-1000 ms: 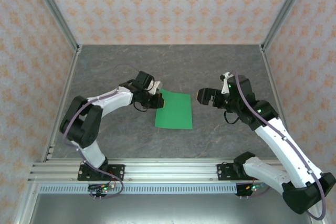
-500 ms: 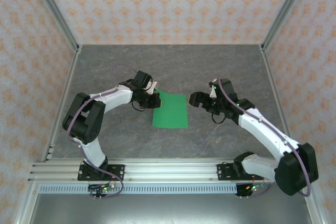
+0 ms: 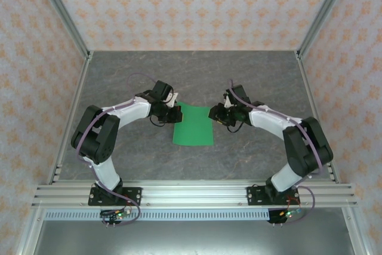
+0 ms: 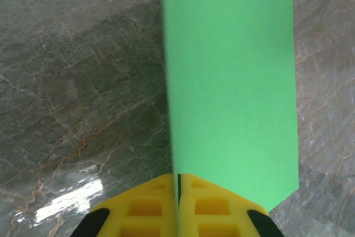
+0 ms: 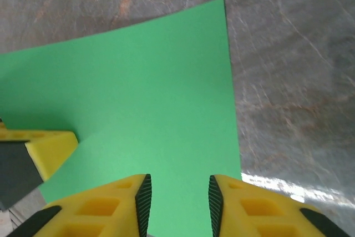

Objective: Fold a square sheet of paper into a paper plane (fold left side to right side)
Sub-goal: First fold in half a square sheet of paper at the center of the table.

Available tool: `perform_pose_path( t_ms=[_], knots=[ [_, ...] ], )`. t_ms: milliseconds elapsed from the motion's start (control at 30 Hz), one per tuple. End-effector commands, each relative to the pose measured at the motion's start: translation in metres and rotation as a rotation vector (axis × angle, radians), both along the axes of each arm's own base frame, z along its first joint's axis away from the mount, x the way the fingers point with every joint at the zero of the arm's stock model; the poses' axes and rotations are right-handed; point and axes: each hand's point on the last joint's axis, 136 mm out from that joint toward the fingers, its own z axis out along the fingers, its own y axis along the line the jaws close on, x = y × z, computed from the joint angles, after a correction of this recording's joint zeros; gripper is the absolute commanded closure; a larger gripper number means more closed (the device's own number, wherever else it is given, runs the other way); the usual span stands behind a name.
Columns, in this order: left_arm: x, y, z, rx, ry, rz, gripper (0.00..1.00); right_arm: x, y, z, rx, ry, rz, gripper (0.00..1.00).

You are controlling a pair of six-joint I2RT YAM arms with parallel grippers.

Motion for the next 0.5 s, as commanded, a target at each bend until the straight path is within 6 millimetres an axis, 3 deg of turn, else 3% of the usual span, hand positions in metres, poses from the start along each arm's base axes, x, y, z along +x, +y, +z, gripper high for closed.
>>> perform_pose_path(
  t_ms=[0, 233, 467],
  knots=[
    [0.005, 0.004, 0.008, 0.017, -0.015, 0.017, 1.0, 0.017, 0.013, 0.008, 0.04, -0.036, 0.015, 0.7],
    [0.006, 0.003, 0.006, 0.014, -0.007, 0.019, 1.0, 0.026, 0.021, -0.007, 0.011, -0.006, 0.029, 0.79],
    [0.005, 0.001, 0.005, 0.005, 0.003, 0.013, 1.0, 0.027, 0.025, -0.031, -0.016, 0.049, 0.04, 0.8]
  ],
)
